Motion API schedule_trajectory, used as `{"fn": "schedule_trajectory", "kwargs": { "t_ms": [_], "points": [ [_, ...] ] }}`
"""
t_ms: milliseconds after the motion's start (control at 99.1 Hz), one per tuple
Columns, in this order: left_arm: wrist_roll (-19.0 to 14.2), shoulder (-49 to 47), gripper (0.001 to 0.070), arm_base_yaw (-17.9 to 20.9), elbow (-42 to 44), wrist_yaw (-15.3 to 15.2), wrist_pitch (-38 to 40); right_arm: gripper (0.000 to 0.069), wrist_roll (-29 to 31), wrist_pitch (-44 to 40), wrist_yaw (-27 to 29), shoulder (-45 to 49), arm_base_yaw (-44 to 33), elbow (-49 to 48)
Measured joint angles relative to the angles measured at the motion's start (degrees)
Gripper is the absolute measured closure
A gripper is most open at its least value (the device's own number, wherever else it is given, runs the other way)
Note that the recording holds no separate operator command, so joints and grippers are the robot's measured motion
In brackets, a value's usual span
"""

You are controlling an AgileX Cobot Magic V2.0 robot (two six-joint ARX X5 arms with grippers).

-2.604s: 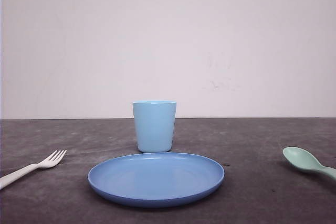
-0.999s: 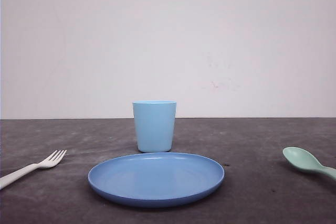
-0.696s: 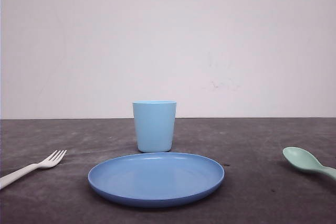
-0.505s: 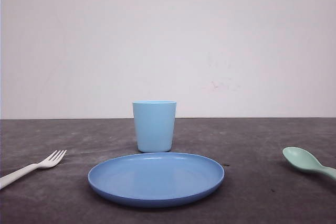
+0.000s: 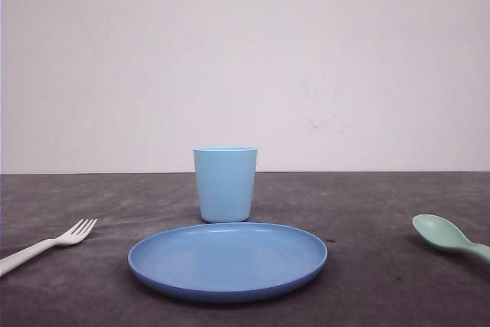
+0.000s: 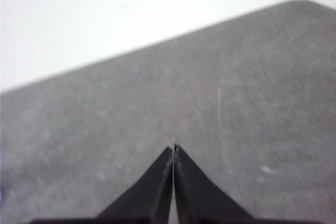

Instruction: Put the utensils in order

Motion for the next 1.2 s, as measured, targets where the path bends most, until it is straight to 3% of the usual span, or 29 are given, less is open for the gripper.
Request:
{"fn": "schedule_trajectory", "kwargs": {
  "t_ms": [182, 363, 535, 737, 1040, 1120, 1201],
  "points": [
    [-1.1, 0.6, 0.0686, 0.0, 1.6, 0.0, -2.7, 0.0688, 4.9, -0.5, 0.0, 2.0, 0.0, 2.2],
    [-1.4, 6.1, 0.0686, 0.0, 10.8, 0.0, -3.3, 0.0688, 5.6, -4.6, -1.1, 11.6, 0.0, 13.3],
    [-0.9, 16.9, 0.0686, 0.0, 22.1, 0.4, -8.0, 0.0688, 0.1, -14.5, -6.0, 26.1, 0.2, 28.3],
    [3.0, 30.5, 0.0686, -0.2, 35.1, 1.3, -18.1, 0.0688, -8.8, -27.3, -7.3, 39.4, 2.8, 44.7],
    [7.1, 39.9, 0.0684, -2.6, 40.0, 2.0, -25.3, 0.0688, -13.1, -33.1, -6.2, 43.0, 5.4, 47.3],
    [7.3, 40.5, 0.0652, -3.4, 40.0, 2.7, -25.3, 0.0684, -13.5, -33.9, -6.2, 42.9, 5.4, 47.3],
    [7.4, 41.4, 0.0533, -4.2, 40.0, 3.8, -25.2, 0.0598, -13.8, -34.5, -6.2, 42.9, 5.5, 47.3]
  ]
}}
